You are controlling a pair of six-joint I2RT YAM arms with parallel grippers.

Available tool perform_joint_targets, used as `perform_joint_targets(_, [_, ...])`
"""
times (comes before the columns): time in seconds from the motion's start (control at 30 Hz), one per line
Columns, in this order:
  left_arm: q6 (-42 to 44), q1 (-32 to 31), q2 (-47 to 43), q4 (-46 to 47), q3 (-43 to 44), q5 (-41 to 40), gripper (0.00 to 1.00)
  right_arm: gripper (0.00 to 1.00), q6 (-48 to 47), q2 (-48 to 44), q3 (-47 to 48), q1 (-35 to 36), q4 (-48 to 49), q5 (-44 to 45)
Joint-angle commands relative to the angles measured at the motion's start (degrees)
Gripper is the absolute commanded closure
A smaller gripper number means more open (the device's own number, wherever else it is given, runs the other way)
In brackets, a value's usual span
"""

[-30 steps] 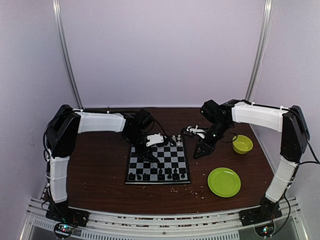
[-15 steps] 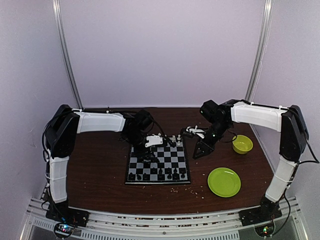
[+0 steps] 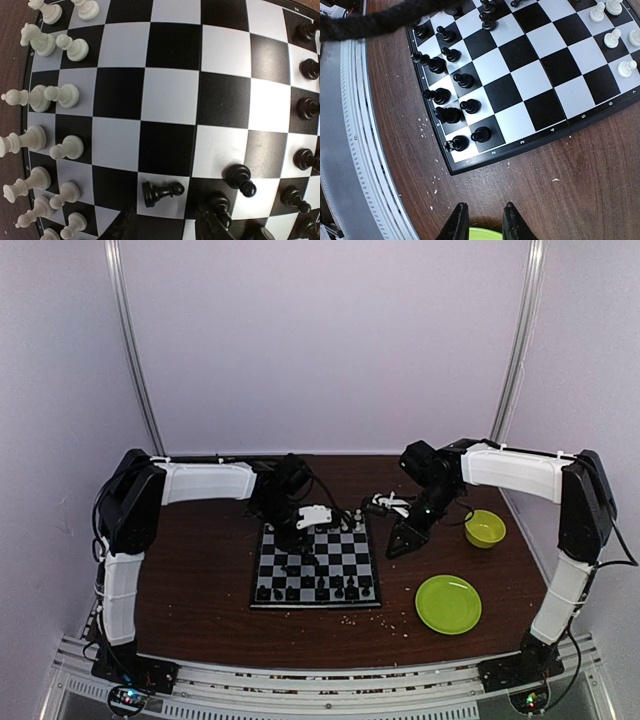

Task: Set up the chess pieces on the board
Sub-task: Adjust the king on the chessboard, then adjust the pawn on the chessboard.

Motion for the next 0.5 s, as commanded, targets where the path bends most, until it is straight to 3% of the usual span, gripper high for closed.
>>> perform_joint_targets(0.0, [-4.29, -0.05, -0.45, -0.01, 1.73, 3.49, 0.58, 0.76, -0.48, 0.40, 1.41, -0.28, -0.74, -0.62])
perform_joint_targets(0.23, [-13.77, 0.07, -1.69, 0.51, 2.39, 3.93, 0.56, 0.76, -0.48, 0.05, 1.42, -0.28, -0.85, -0.58])
perform_joint_targets(0.47, [-33.66, -2.03, -4.25, 8.43, -1.76, -3.59, 0.57, 0.76, -0.48, -0.04, 1.46, -0.29, -0.90, -0.62])
